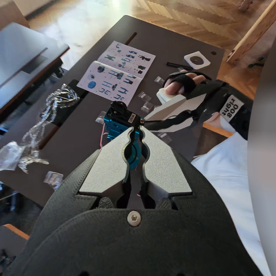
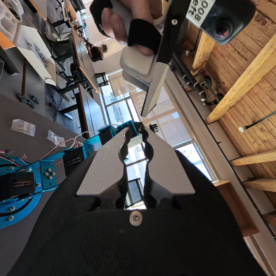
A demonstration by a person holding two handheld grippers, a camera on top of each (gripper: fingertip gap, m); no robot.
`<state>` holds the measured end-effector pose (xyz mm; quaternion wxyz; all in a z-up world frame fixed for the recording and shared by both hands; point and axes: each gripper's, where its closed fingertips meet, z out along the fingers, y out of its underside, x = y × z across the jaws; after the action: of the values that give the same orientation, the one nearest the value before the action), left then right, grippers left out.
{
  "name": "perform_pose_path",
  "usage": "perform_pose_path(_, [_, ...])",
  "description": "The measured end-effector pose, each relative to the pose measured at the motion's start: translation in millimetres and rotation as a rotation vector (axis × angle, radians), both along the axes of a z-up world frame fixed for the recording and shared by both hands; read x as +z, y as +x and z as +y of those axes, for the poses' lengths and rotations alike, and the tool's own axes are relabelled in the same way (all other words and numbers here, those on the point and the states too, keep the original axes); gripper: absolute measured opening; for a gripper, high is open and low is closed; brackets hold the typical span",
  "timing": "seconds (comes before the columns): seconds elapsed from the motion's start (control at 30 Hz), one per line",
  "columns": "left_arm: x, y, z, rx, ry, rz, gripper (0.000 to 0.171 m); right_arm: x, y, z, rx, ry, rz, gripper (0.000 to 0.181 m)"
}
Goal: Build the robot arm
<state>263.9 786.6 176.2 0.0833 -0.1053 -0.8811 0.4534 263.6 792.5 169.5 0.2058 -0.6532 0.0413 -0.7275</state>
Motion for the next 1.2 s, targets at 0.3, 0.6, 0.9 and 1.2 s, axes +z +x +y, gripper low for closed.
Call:
perform_pose_path(0.3, [3,9,12,-0.003,-0.122,0.079,0.006,4,-3,-1,-0.024,0.007,0.038,0.015])
perform_pose_path(0.6, [-5,12,11,-0.056,-0.195,0.139,0.008,4,0,12,-0.024,-0.213,0.129,0.025])
perform_pose_path(0.9, [-16,19,17,-0.086,-0.229,0.221,0.009,0,-1,-3,-0.13,-0.489,0.172,0.032])
perform_pose_path(1.2, [-22,25,19,-0.095,-0.229,0.25,0.008,-11,3,-5,-0.163,-0.569,0.198,0.036])
